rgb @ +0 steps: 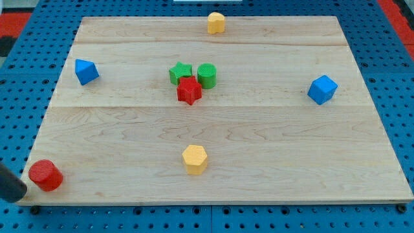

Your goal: Move the red circle to the bottom middle of the board

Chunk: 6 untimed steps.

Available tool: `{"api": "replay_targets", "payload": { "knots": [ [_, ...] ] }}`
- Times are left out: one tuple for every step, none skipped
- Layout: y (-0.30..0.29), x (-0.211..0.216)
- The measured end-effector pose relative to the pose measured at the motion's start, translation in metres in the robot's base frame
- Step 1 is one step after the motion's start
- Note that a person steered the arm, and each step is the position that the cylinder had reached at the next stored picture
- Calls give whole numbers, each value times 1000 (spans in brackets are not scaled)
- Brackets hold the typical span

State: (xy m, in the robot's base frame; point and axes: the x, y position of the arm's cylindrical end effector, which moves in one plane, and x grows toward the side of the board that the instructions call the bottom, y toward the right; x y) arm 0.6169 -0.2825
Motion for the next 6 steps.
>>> {"api": "replay_targets", "payload": {
  "knots": [
    [24,-17],
    [41,-72],
    [44,-114],
    [38,-80],
    [13,-45],
    [76,-61]
  ]
}}
